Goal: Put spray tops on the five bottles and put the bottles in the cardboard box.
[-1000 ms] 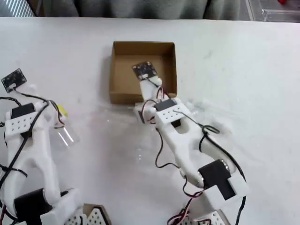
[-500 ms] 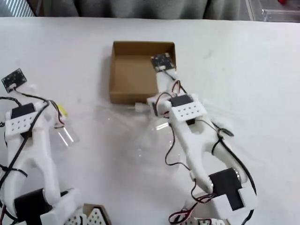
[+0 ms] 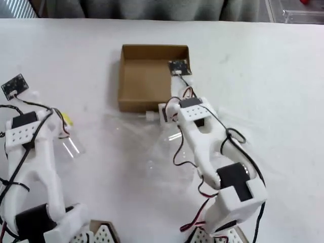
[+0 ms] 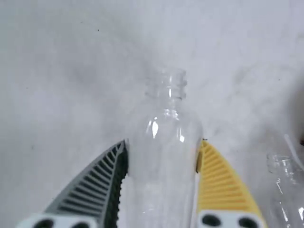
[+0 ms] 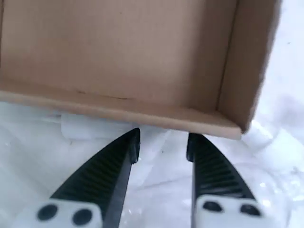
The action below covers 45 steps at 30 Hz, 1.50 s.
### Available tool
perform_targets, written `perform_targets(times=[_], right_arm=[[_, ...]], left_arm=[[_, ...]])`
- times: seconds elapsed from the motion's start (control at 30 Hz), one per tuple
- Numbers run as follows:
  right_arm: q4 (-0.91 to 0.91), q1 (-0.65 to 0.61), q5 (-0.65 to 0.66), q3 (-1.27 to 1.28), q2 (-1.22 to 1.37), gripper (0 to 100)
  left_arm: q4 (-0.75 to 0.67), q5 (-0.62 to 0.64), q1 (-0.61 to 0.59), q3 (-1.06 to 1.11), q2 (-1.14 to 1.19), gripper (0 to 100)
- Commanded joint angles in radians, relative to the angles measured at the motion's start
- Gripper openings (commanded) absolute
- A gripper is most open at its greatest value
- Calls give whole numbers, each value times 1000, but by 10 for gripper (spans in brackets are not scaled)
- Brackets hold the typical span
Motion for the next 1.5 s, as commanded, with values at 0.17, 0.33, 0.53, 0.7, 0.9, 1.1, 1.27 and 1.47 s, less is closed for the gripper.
perform_targets(times=[0.17, 0.33, 0.53, 0.7, 0.9, 1.1, 1.27, 1.47], right_arm=[[125, -31, -66, -103, 12, 182], [145, -84, -68, -104, 12, 176], [136, -90, -68, -104, 22, 180], [119, -90, -68, -104, 56, 177], [168, -111, -68, -114, 59, 179], [209, -108, -57, -146, 70, 99], [209, -107, 15, -147, 51, 25], [414, -116, 140, -218, -168, 16]], left_arm=[[-20, 9, -10, -11, -56, 69], [-21, 9, -10, -14, -56, 69], [-21, 9, -8, -15, -56, 69], [-21, 9, -8, -15, -56, 69], [-21, 9, -8, -12, -56, 69], [-21, 9, -8, -11, -56, 69], [-21, 9, -8, -9, -56, 69], [-12, 11, -8, -8, -56, 69]])
